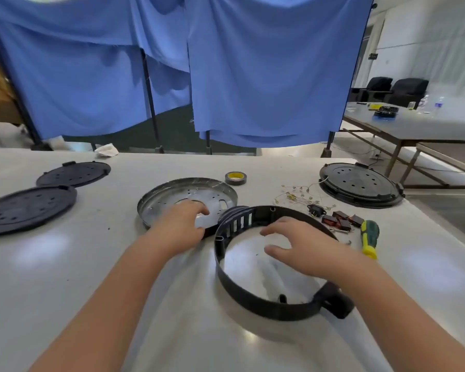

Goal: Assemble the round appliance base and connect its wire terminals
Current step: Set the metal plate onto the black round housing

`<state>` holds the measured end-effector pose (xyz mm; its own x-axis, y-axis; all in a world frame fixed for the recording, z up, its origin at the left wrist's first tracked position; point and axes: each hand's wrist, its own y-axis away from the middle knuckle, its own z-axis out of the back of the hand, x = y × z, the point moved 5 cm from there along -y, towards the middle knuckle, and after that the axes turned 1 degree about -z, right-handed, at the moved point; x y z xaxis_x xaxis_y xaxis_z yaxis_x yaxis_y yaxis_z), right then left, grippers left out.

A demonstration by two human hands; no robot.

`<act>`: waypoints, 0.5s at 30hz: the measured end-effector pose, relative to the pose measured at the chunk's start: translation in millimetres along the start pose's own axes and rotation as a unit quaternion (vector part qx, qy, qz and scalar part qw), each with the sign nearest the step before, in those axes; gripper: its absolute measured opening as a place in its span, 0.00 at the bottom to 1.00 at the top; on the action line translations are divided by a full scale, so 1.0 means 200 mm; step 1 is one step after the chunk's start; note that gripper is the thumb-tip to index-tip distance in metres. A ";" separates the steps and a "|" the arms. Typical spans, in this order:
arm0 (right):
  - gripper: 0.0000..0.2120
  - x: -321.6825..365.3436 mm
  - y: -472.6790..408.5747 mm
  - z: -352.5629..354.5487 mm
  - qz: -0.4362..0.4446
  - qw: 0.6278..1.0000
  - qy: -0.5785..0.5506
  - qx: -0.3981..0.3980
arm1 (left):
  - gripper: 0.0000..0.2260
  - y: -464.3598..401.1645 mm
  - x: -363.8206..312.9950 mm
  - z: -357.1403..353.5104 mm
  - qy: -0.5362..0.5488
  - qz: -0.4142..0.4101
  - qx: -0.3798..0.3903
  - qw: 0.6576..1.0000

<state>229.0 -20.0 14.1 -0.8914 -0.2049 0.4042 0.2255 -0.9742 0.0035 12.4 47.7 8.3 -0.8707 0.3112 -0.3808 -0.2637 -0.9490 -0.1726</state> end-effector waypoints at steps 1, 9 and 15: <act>0.20 -0.01 -0.02 -0.03 -0.014 0.999 0.013 0.030 | 0.18 -0.01 0.01 -0.03 -0.038 0.007 0.015 0.999; 0.25 -0.05 -0.07 -0.13 -0.035 0.986 0.105 0.124 | 0.08 0.00 0.08 -0.14 -0.128 -0.008 -0.058 0.990; 0.22 -0.05 -0.05 -0.14 -0.027 0.991 0.093 0.093 | 0.06 0.02 0.14 -0.08 -0.086 -0.011 -0.129 0.988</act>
<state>225.1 -10.0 -15.6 -0.9573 -0.1840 0.2230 0.2289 -0.9536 0.1956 -6.4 54.4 -18.6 -0.9291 0.2979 -0.2189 -0.1881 -0.8907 -0.4138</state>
